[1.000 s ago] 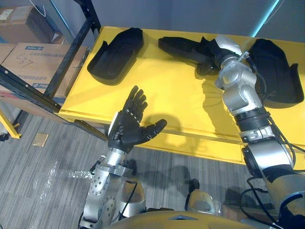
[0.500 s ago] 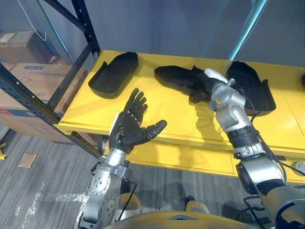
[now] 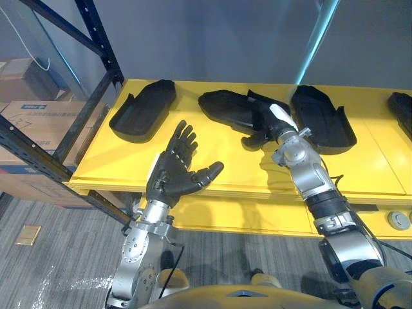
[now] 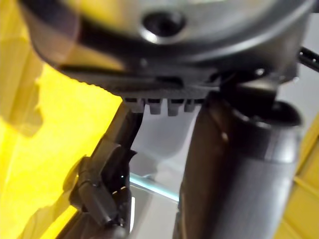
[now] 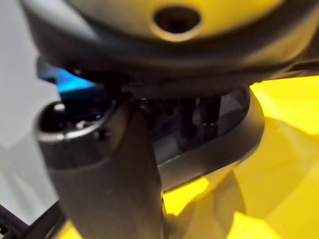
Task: Walk over and take three plastic housings, then place them on the shelf
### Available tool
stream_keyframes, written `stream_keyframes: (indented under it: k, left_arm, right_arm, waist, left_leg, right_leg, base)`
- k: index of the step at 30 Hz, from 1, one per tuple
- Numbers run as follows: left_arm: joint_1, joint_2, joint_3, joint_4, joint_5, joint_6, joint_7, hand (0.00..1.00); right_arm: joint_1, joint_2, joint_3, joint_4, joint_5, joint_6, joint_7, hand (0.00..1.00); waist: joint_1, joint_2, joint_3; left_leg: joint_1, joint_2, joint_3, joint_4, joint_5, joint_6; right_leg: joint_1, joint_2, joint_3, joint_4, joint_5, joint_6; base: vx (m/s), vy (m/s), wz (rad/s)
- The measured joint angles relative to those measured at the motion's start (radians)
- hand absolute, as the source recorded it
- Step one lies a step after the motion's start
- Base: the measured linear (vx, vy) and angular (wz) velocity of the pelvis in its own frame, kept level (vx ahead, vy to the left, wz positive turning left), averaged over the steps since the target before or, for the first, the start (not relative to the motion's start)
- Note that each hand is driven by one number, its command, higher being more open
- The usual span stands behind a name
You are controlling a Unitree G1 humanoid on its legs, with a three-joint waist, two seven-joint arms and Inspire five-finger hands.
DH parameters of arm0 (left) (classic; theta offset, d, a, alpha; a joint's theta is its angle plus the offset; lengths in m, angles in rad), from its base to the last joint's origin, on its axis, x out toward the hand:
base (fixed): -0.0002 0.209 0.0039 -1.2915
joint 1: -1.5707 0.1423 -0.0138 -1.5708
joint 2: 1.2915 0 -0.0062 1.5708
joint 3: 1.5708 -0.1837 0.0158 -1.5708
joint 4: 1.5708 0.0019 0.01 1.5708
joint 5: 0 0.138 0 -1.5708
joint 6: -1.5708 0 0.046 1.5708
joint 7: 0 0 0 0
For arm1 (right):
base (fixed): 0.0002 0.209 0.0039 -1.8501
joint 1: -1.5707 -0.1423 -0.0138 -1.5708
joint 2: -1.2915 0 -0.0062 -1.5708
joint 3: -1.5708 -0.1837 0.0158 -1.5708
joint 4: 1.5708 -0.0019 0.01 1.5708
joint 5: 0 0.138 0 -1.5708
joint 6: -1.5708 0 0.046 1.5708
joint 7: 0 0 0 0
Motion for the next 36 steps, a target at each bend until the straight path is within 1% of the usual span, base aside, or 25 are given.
stream_keyframes:
  k: [2,4,8,10,13,17,19,21,24,26,27,29,30,32,34,35,36]
  left_arm:
    - [0.000,0.000,-0.001,0.002,0.002,0.000,-0.011,1.00]
    - [0.000,0.000,-0.004,0.003,0.002,0.000,-0.019,1.00]
    - [0.000,0.002,-0.026,0.007,0.001,0.000,-0.034,1.00]
    - [0.001,0.003,-0.038,0.015,0.001,-0.002,-0.049,1.00]
    - [-0.005,0.002,-0.035,0.013,-0.002,-0.024,-0.054,1.00]
    - [-0.002,0.011,-0.054,0.031,-0.001,-0.021,-0.056,1.00]
    - [-0.002,0.012,-0.084,0.064,0.000,0.000,-0.056,1.00]
    - [-0.002,0.012,-0.107,0.085,0.002,0.003,-0.056,1.00]
    - [-0.002,0.012,-0.113,0.087,0.002,0.014,-0.037,1.00]
    - [-0.004,0.011,-0.103,0.087,0.002,0.016,0.021,1.00]
    - [-0.005,0.011,-0.097,0.088,0.002,0.016,0.031,1.00]
    - [-0.006,0.010,-0.067,0.088,0.009,0.016,0.058,1.00]
    - [-0.006,0.010,-0.035,0.088,0.013,0.016,0.078,1.00]
    - [-0.008,0.010,0.003,0.087,0.032,0.016,0.086,1.00]
    - [-0.011,0.013,0.052,0.087,0.038,0.014,0.095,1.00]
    - [-0.012,0.014,0.062,0.087,0.038,0.013,0.096,1.00]
    - [-0.013,0.021,0.080,0.087,0.038,0.013,0.096,1.00]
  right_arm:
    - [0.025,0.025,0.004,-0.031,0.052,-0.026,-0.032,1.00]
    - [0.033,0.058,0.024,-0.062,0.130,-0.036,-0.038,1.00]
    - [0.034,0.074,0.052,-0.132,0.248,-0.055,-0.056,1.00]
    - [0.032,0.089,0.057,-0.217,0.350,-0.069,-0.076,1.00]
    - [0.030,0.093,0.058,-0.245,0.393,-0.069,-0.110,1.00]
    - [0.029,0.103,0.059,-0.253,0.400,-0.068,-0.139,1.00]
    - [0.010,0.105,0.060,-0.284,0.425,-0.068,-0.166,1.00]
    - [-0.016,0.104,0.060,-0.285,0.429,-0.068,-0.177,1.00]
    - [-0.050,0.101,0.051,-0.285,0.430,-0.068,-0.178,1.00]
    - [-0.062,0.089,0.022,-0.292,0.427,-0.069,-0.141,1.00]
    - [-0.062,0.081,0.016,-0.298,0.427,-0.069,-0.134,1.00]
    - [-0.062,0.038,-0.001,-0.312,0.422,-0.084,-0.103,1.00]
    - [-0.061,-0.011,-0.022,-0.323,0.419,-0.103,-0.074,1.00]
    - [-0.057,-0.071,-0.056,-0.343,0.419,-0.126,-0.027,1.00]
    - [-0.051,-0.165,-0.115,-0.384,0.413,-0.188,0.079,1.00]
    - [-0.049,-0.186,-0.124,-0.394,0.396,-0.209,0.106,1.00]
    - [-0.042,-0.230,-0.128,-0.408,0.368,-0.255,0.156,1.00]
  waist:
    - [-0.001,0.001,0.000]
    - [-0.002,0.001,0.000]
    - [0.005,0.001,0.000]
    - [0.007,0.001,0.000]
    - [0.007,0.000,-0.004]
    - [0.005,0.002,-0.008]
    - [0.004,0.003,-0.015]
    - [0.001,0.003,-0.024]
    - [0.001,0.003,-0.029]
    - [0.003,0.003,-0.033]
    - [0.004,0.003,-0.033]
    - [0.004,0.002,-0.034]
    - [0.003,0.002,-0.034]
    - [0.000,0.001,-0.035]
    - [-0.013,-0.002,-0.041]
    - [-0.018,-0.004,-0.042]
    - [-0.024,-0.008,-0.046]
  left_leg:
    - [0.000,0.000,0.008,0.000,0.000,0.001]
    - [0.001,0.000,0.011,0.000,0.000,0.001]
    - [0.010,0.000,0.012,-0.001,-0.002,0.002]
    - [0.013,0.000,0.012,-0.001,-0.003,0.002]
    - [0.016,0.000,0.014,-0.001,-0.003,0.001]
    - [0.028,0.000,0.020,-0.002,-0.007,-0.002]
    - [0.029,0.000,0.023,-0.002,-0.011,-0.006]
    - [0.029,0.000,0.022,-0.002,-0.010,-0.006]
    - [0.029,0.000,0.021,-0.002,-0.010,-0.006]
    - [0.029,0.000,0.017,-0.002,-0.010,-0.005]
    - [0.028,0.000,0.015,-0.003,-0.010,-0.005]
    - [0.025,0.000,0.009,-0.003,-0.009,-0.004]
    - [0.025,0.000,0.004,-0.004,-0.009,-0.004]
    - [0.022,0.000,-0.002,-0.005,-0.008,-0.004]
    - [0.010,0.000,-0.009,-0.003,-0.001,0.004]
    - [0.009,0.000,-0.009,-0.003,-0.001,0.005]
    - [0.010,0.000,-0.008,-0.003,-0.001,0.005]
  right_leg:
    - [0.002,0.001,0.005,-0.008,0.009,0.002]
    - [0.008,0.002,0.008,-0.024,0.017,0.004]
    - [0.019,0.002,0.009,-0.029,0.017,0.004]
    - [0.024,0.003,0.009,-0.035,0.018,0.006]
    - [0.028,0.003,0.011,-0.039,0.021,0.006]
    - [0.036,0.003,0.017,-0.040,0.021,0.006]
    - [0.034,0.003,0.021,-0.041,0.022,0.006]
    - [0.035,0.003,0.021,-0.041,0.022,0.006]
    - [0.036,0.003,0.020,-0.041,0.022,0.006]
    - [0.039,0.003,0.018,-0.042,0.022,0.006]
    - [0.040,0.004,0.016,-0.042,0.022,0.006]
    - [0.043,0.003,0.009,-0.048,0.022,0.006]
    - [0.052,0.004,0.003,-0.057,0.022,0.006]
    - [0.054,0.004,-0.003,-0.058,0.022,0.006]
    - [0.050,0.006,-0.006,-0.060,0.025,0.008]
    - [0.050,0.006,-0.006,-0.060,0.026,0.008]
    - [0.050,0.007,-0.005,-0.061,0.028,0.008]
  base:
    - [0.04,-0.008,-0.08]
    - [0.03,-0.007,-0.05]
    - [0.00,0.000,0.00]
    - [0.00,0.000,0.00]
    - [0.00,0.000,0.00]
    - [-0.02,-0.009,-0.06]
    - [-0.02,-0.008,-0.04]
    - [0.00,0.000,0.00]
    - [0.00,0.000,0.00]
    - [-0.01,-0.012,0.04]
    - [-0.01,-0.013,0.09]
    - [-0.02,-0.013,0.10]
    - [-0.01,-0.013,0.10]
    - [0.00,-0.016,0.10]
    - [0.02,-0.019,0.09]
    - [0.03,-0.015,0.03]
    - [0.00,0.000,0.00]
